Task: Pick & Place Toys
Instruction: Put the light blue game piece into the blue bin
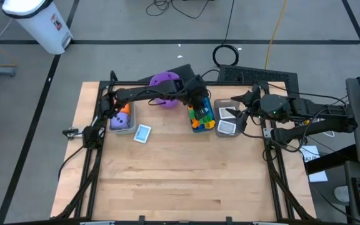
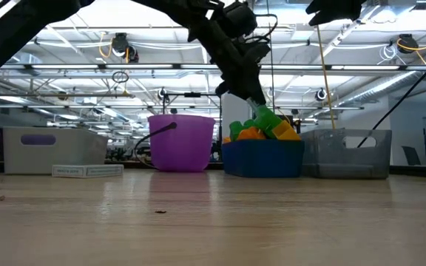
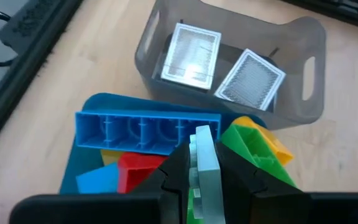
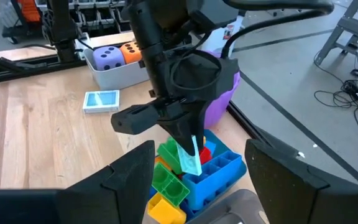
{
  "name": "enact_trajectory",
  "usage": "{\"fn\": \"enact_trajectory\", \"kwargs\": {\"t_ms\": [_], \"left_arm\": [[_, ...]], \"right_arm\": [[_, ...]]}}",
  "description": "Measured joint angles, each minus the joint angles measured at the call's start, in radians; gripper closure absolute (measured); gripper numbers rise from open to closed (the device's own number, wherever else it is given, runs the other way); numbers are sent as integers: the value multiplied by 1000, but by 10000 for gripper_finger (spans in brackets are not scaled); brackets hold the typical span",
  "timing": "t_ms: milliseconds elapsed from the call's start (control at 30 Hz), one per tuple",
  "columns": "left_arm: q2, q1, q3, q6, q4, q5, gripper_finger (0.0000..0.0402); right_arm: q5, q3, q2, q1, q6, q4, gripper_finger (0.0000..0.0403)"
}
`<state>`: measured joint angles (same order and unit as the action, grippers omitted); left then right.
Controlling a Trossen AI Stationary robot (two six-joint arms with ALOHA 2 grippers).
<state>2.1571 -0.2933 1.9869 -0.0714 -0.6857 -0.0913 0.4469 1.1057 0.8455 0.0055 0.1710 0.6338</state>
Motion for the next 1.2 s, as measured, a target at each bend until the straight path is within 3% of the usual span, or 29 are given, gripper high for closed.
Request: {"fn": "enact_trajectory", "kwargs": {"t_ms": [400, 833, 1200], "left_arm": [[11, -2, 0, -11, 0, -50, 336], [11, -9, 0, -17, 0, -50, 232], [11, -9, 0, -16, 2, -48, 216]], "right_arm": [[0, 0, 0, 0, 0, 0, 161], [0, 0, 0, 0, 0, 0, 161], [0, 0, 0, 0, 0, 0, 161]]}}
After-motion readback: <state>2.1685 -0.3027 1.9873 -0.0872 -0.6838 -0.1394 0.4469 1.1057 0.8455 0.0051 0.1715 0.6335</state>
